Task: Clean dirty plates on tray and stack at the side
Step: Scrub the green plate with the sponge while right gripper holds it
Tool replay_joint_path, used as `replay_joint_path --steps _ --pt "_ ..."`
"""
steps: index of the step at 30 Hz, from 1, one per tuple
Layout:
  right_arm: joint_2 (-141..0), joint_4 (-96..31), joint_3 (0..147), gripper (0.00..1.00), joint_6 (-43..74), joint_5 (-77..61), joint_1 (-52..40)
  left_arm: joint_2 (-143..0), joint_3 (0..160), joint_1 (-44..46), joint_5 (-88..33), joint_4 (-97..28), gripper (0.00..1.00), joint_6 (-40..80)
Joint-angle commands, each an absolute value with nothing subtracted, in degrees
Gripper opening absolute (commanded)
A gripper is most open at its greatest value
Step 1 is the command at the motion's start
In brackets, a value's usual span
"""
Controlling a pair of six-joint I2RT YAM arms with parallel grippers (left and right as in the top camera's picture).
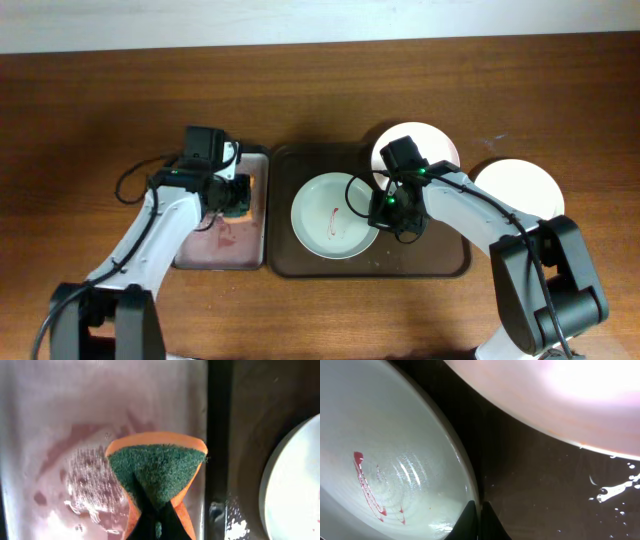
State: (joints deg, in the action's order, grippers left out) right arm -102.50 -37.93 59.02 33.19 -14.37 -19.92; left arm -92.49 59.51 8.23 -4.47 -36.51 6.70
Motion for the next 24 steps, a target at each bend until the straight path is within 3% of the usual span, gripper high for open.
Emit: replay_joint_path --steps 1,6,10,18,21,24 --pt "-102.8 -38.2 58.9 0.04 32.9 -13.5 -20.3 -91.2 62.9 8.6 -6.6 -39.8 0.00 9.0" --pt "-102.8 -38.2 58.9 0.04 32.9 -13.5 -20.3 -90.5 64.0 15.9 -18.4 -36.8 0.00 10.2" --pt "-102.8 -38.2 58.9 0.04 32.9 -13.5 -20.3 -93.9 63.8 23.8 -18.9 -31.8 0.00 22.0" --pt "-102.8 -38.2 58.9 0.04 32.8 -13.5 -20.3 -107.5 63.8 30.1 -37.6 -16.7 0.00 34.0" --pt "-102.8 -38.2 58.9 0.04 32.8 -13.5 -20.3 -110.6 63.8 30.1 -37.4 -17.7 0.00 34.0" --pt "-102.8 -38.4 58.9 0.04 32.8 -13.5 -20.3 -110.8 63.8 29.6 -25.6 -22.9 0.00 32.7"
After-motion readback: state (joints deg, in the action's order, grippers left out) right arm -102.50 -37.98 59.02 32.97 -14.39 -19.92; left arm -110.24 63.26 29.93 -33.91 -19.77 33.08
